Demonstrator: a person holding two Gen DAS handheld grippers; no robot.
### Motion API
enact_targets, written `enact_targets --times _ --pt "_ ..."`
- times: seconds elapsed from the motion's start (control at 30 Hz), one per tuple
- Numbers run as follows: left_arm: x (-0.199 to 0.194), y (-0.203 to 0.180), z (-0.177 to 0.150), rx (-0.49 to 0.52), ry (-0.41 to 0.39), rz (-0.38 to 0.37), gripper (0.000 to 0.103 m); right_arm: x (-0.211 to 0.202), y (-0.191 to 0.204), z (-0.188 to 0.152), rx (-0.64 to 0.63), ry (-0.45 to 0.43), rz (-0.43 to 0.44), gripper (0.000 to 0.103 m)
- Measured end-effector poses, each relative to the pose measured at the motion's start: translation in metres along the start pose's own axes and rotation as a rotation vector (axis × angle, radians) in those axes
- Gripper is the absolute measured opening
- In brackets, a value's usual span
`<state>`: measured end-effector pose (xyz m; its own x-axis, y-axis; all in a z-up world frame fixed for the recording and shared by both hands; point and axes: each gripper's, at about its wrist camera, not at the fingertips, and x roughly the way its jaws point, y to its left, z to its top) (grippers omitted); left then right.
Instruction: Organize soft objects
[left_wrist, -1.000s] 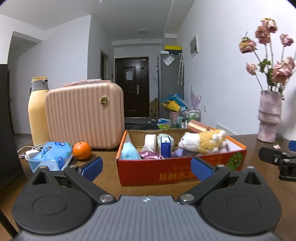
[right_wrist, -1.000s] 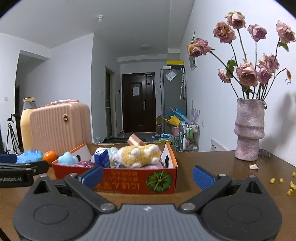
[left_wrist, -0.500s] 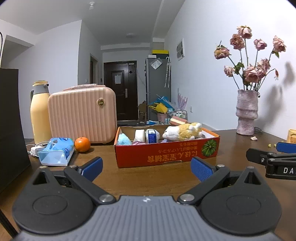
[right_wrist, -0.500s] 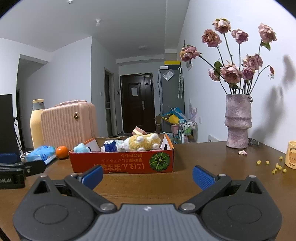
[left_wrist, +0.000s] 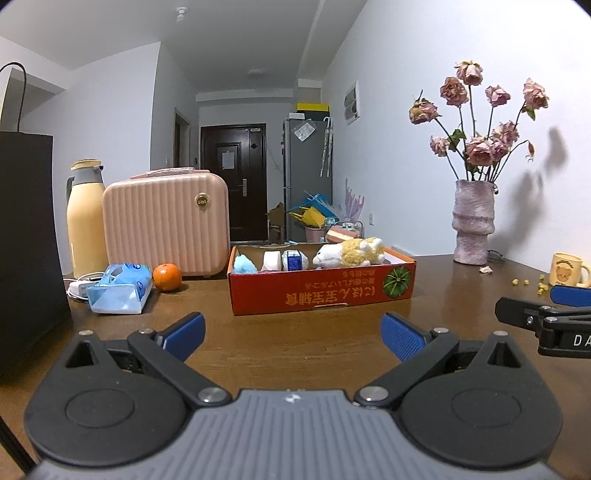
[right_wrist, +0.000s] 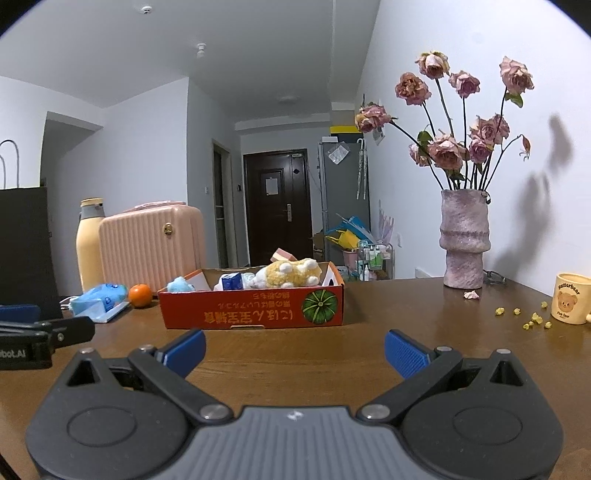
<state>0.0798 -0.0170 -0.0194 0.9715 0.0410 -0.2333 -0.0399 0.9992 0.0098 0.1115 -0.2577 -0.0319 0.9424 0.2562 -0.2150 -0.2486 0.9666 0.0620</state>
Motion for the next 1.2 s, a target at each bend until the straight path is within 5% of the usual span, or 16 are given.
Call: enact_targets --times 0.73,1.2 --pt "-0.072 -0.001 -0.008 0.027 -0.06 -0.071 0.103 -0.094 0.013 0.01 -0.077 -0.072 0.025 0.103" --pt "-0.089 0.0 -0.008 0.03 -0.093 -0.083 0.103 -0.107 0.016 0.013 -0.082 -0.094 0.029 0.103"
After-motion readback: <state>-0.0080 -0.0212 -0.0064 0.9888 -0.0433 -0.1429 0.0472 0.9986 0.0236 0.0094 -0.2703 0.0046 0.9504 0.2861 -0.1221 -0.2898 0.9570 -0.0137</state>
